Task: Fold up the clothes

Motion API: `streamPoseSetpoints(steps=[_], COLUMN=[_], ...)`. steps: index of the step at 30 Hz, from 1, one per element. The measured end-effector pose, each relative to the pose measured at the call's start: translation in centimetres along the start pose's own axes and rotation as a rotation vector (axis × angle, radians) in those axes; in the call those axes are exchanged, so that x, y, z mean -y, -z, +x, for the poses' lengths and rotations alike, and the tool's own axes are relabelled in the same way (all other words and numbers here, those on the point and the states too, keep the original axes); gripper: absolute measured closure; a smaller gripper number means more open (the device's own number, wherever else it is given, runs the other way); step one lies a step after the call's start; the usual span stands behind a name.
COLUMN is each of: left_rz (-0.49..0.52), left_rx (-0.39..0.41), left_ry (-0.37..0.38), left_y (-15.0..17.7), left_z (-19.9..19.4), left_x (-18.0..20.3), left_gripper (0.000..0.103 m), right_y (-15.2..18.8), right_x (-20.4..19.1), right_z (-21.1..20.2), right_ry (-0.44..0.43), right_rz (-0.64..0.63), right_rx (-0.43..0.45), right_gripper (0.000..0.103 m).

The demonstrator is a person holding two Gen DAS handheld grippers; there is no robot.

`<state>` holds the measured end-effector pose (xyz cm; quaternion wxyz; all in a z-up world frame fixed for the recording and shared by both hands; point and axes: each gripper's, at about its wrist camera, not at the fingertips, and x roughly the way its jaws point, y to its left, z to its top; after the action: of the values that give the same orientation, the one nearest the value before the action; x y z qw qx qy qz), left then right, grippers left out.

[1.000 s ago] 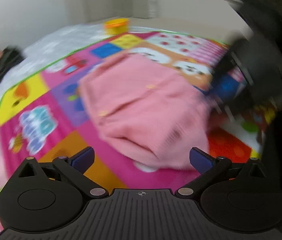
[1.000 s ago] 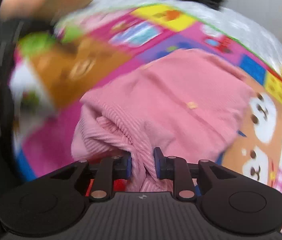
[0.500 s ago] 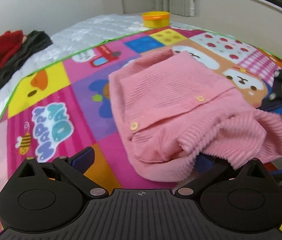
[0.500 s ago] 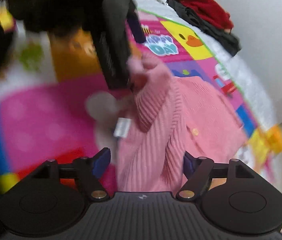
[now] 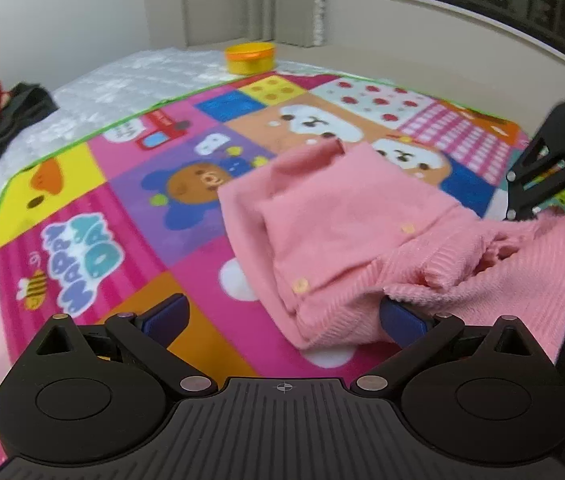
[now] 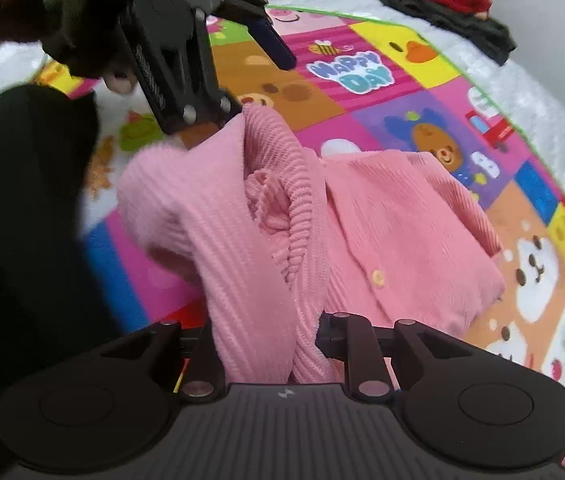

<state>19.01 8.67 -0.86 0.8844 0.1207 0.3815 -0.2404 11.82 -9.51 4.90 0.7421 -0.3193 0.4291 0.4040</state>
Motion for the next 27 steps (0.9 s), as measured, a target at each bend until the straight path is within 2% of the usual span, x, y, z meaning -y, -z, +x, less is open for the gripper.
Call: streamPoseSetpoints(steps=[2, 3, 4, 6, 8, 10, 13, 17, 21, 23, 26, 27], left_rz=[0.005, 0.005, -0.005, -0.042, -0.072, -0.088, -0.093, -0.105, -0.162, -0.206, -0.282, -0.302], left_rx=[0.009, 0.013, 0.016, 0.018, 0.014, 0.010, 0.007, 0.010, 0.020, 0.027, 0.058, 0.074], left_ry=[0.015, 0.022, 0.025, 0.026, 0.022, 0.016, 0.026, 0.040, 0.022, 0.008, 0.040, 0.063], left_y=[-0.1, -0.2, -0.4, -0.6, -0.8, -0.9, -1.1, -1.6, -2.6, -3.1, -3.7, -3.9], left_z=[-0.1, -0.2, 0.0, 0.4, 0.9, 1.4, 1.9, 2.9, 4.1, 4.6, 4.3, 4.1], left_x=[0.1, 0.2, 0.0, -0.5, -0.9, -1.1, -1.1, -0.8, -0.7, -0.9, -1.5, -1.6], left_gripper=[0.000, 0.000, 0.000, 0.000, 0.000, 0.000, 0.000, 0.000, 0.000, 0.000, 0.000, 0.000], right_y=[-1.6, -2.4, -2.9, -3.5, -4.0, -4.2, -4.0, -2.6, -0.2, 1.1, 2.7, 2.9], right_x=[2.5, 3.9, 5.1, 7.4, 9.9, 12.2, 14.4, 16.0, 17.0, 17.3, 17.1, 17.0], right_z=[0.4, 0.7, 1.2, 2.5, 4.2, 5.9, 6.8, 5.2, 2.3, 1.0, 0.2, 0.7], right_ry=[0.009, 0.016, 0.031, 0.088, 0.133, 0.174, 0.207, 0.216, 0.227, 0.234, 0.284, 0.323], right_rz=[0.007, 0.010, 0.004, 0.012, 0.057, 0.125, 0.205, 0.343, 0.510, 0.585, 0.668, 0.676], right_rx=[0.010, 0.015, 0.024, 0.052, 0.065, 0.081, 0.120, 0.181, 0.255, 0.294, 0.341, 0.324], right_gripper=[0.084, 0.080, 0.067, 0.054, 0.047, 0.030, 0.012, 0.011, 0.002, 0.001, 0.001, 0.001])
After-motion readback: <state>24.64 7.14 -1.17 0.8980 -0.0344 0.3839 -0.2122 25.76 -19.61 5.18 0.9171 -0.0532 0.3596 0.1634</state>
